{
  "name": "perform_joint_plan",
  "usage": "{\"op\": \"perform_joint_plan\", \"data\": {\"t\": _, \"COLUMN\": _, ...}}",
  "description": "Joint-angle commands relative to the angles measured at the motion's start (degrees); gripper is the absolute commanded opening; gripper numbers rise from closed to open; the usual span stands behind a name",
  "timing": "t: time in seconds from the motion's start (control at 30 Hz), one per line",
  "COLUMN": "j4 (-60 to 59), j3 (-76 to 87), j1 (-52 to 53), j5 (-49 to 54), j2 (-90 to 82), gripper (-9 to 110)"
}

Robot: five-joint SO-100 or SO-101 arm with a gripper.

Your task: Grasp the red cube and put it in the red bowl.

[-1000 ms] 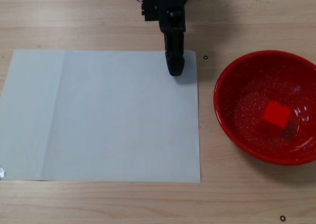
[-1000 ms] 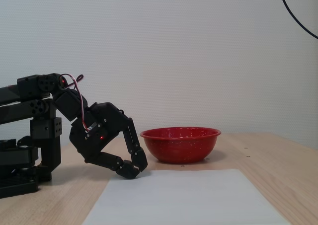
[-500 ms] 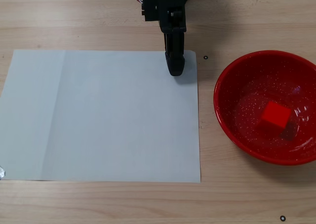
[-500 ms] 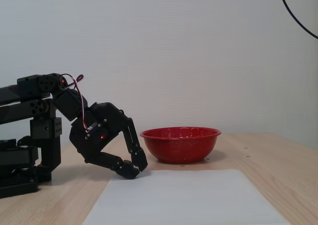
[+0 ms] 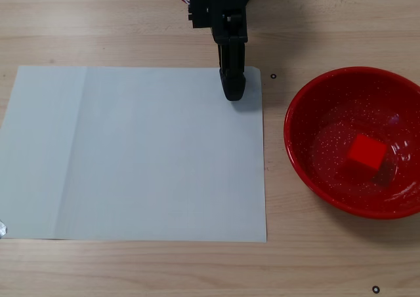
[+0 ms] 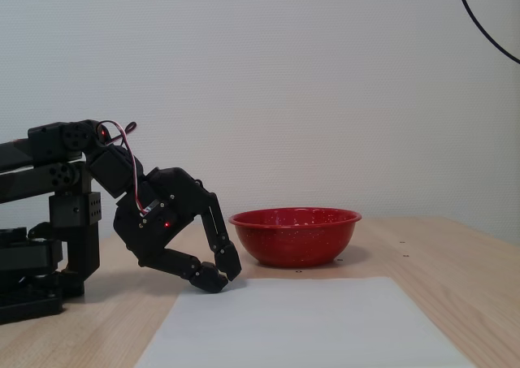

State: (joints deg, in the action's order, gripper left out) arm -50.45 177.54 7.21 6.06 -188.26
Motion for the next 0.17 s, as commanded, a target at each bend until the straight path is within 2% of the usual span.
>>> {"op": "perform_joint_plan", "data": {"t": 0.0, "j4": -0.6, "j3": 0.3, "j1": 0.4, "j5": -0.7, "j2": 0.5, "gripper": 0}}
{"op": "perform_joint_plan", "data": {"t": 0.13, "j4": -0.6, "j3": 0.3, "j1": 0.4, "j5": -0.7, "j2": 0.6, "gripper": 0}}
